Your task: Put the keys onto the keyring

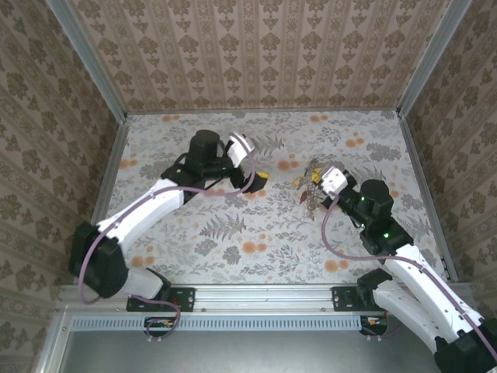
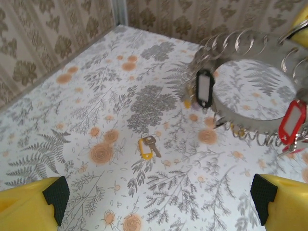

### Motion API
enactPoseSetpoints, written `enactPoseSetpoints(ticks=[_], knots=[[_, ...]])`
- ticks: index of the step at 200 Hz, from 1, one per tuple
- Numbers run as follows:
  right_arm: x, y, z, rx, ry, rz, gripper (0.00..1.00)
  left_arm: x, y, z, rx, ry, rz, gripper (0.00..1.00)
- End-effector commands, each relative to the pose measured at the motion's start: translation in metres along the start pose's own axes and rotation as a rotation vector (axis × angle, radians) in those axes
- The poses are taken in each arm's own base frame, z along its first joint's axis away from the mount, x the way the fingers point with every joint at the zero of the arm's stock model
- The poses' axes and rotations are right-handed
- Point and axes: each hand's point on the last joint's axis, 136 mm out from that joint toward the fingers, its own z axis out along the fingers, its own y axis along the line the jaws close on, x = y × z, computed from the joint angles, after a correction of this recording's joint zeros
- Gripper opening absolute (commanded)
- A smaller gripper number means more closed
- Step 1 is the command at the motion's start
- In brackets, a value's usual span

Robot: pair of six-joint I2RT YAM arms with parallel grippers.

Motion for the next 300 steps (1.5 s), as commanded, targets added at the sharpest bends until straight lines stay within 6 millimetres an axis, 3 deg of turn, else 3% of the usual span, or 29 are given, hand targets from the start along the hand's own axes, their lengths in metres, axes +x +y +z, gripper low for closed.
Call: enactPoseSetpoints(ticks=[1, 45, 78, 109, 152, 182, 269, 300], knots=[[0.016, -0.049, 0.001, 0.201, 0.076, 0.119, 0.00, 0.002, 0.017, 0.019, -0.037, 0.005, -0.125, 1.00], [0.068, -0.107, 0.018, 0.336, 0.261, 0.168, 0.00, 0.023, 0.038, 0.046, -0.089, 0.042, -0.257, 1.00], [0.087, -0.127, 0.036, 0.375, 0.336, 0.134, 0.00, 0.050, 0.036, 0.057, -0.100, 0.106, -0.279, 0.99], [0.107, -0.128, 0.062, 0.337, 0.397, 0.106, 0.00, 0.059, 0.035, 0.055, -0.110, 0.114, -0.287, 1.00], [0.140, -0.098, 0.107, 0.223, 0.474, 0.095, 0.00, 0.071, 0.042, 0.034, -0.181, 0.124, -0.304, 1.00], [0.143, -0.073, 0.127, 0.162, 0.466, 0.093, 0.00, 0.081, 0.042, 0.018, -0.210, 0.136, -0.306, 1.00], [0.143, 0.004, 0.131, -0.008, 0.441, 0.124, 0.00, 0.101, 0.050, -0.021, -0.331, 0.147, -0.281, 1.00], [0.126, 0.029, 0.140, -0.096, 0.379, 0.149, 0.00, 0.105, 0.053, -0.025, -0.343, 0.154, -0.286, 1.00]])
